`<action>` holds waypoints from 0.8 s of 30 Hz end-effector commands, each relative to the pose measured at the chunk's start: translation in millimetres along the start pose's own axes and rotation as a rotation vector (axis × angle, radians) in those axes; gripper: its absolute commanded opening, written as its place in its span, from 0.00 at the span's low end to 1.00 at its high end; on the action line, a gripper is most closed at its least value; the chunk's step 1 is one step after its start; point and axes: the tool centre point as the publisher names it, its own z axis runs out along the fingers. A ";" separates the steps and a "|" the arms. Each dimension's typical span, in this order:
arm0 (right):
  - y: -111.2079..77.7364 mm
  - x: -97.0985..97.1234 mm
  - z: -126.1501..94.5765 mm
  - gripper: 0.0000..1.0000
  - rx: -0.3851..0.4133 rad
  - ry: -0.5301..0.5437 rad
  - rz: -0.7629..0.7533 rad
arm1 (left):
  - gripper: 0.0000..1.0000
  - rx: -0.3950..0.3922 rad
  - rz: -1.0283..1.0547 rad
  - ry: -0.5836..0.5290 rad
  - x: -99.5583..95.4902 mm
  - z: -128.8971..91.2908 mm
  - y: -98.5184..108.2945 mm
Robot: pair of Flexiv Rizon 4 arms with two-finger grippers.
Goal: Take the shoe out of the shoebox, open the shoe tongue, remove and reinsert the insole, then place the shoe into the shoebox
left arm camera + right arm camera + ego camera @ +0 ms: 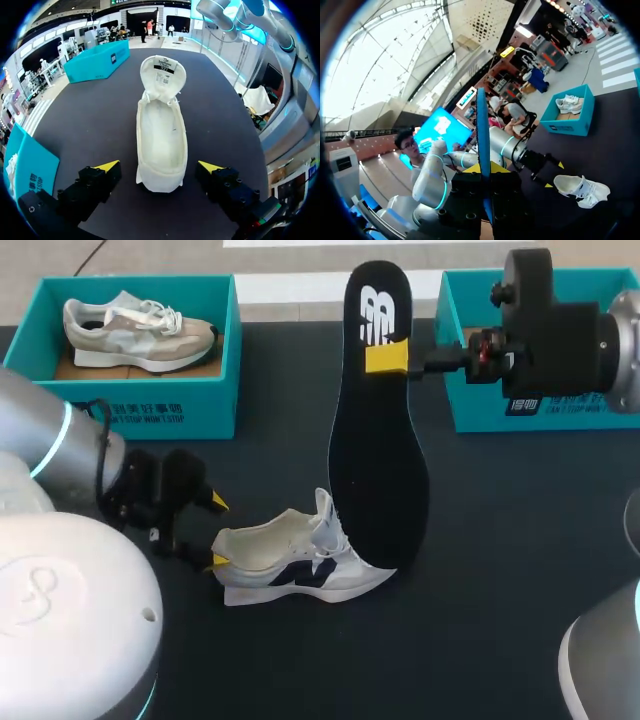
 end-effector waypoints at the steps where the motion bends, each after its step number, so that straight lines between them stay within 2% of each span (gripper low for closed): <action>1: 1.2 0.1 3.2 0.00 0.002 -0.003 0.002 | 1.00 -0.286 0.016 0.021 -4.1 -4.2 -10.8; 6: 1.2 0.1 3.2 0.00 0.002 -0.003 0.002 | 1.00 -0.391 0.034 0.029 -2.5 -4.3 -15.8; 8: 1.2 0.1 3.2 0.00 0.002 -0.003 0.002 | 1.00 -0.409 0.051 0.045 -1.1 -4.5 -17.2; 14: 1.2 0.1 3.2 0.00 0.002 -0.003 0.002 | 1.00 -0.549 0.111 0.027 4.4 -4.2 -20.4; 20: 1.2 0.1 3.2 0.00 0.002 -0.003 0.002 | 1.00 -0.613 0.129 0.034 8.6 -4.2 -21.9; 24: 1.2 0.1 3.2 0.00 0.002 -0.003 0.002 | 1.00 -0.629 0.101 -0.022 9.3 -5.6 -18.2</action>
